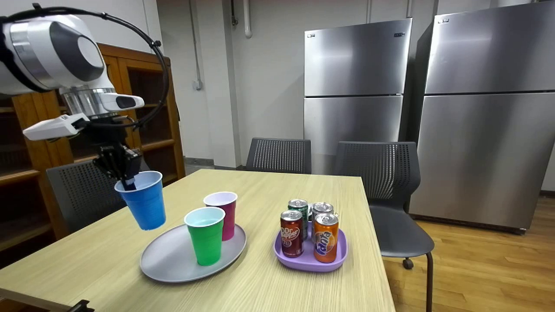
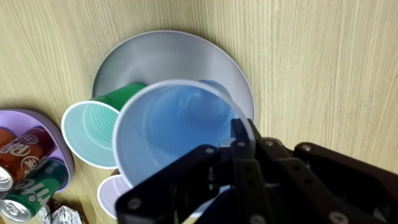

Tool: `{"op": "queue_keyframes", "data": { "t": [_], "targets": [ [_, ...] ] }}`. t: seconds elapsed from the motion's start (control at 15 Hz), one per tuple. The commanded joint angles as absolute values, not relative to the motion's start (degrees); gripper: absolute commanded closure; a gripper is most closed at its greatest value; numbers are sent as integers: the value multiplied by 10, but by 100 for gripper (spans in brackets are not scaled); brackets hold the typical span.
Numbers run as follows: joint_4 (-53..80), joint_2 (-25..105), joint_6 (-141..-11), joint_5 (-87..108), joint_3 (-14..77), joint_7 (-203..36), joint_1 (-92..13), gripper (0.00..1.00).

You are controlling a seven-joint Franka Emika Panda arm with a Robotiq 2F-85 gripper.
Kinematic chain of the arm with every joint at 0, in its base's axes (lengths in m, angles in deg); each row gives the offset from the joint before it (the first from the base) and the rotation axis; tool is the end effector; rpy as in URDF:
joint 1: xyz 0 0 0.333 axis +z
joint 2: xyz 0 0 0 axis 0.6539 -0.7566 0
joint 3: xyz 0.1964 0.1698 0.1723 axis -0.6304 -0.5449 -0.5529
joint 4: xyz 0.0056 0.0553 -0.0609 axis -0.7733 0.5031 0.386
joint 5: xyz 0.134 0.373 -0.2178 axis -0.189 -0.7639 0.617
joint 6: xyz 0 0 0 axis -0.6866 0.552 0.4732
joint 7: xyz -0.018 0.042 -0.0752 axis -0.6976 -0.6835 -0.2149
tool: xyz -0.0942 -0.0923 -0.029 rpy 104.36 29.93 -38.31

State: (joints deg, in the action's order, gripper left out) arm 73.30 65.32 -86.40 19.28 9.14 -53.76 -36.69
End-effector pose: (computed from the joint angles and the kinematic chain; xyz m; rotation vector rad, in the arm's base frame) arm 0.4252 0.1675 0.2113 2.9991 -0.0667 0.1447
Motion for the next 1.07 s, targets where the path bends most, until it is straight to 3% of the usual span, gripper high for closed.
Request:
{"op": "queue_keyframes", "data": {
  "t": [0.0, 0.6, 1.0],
  "targets": [
    [685, 573, -883, 249, 108, -495, -372, 100],
    [626, 464, -903, 262, 186, -491, -314, 100],
    [618, 473, -884, 235, 196, -491, -274, 100]
  ]
}}
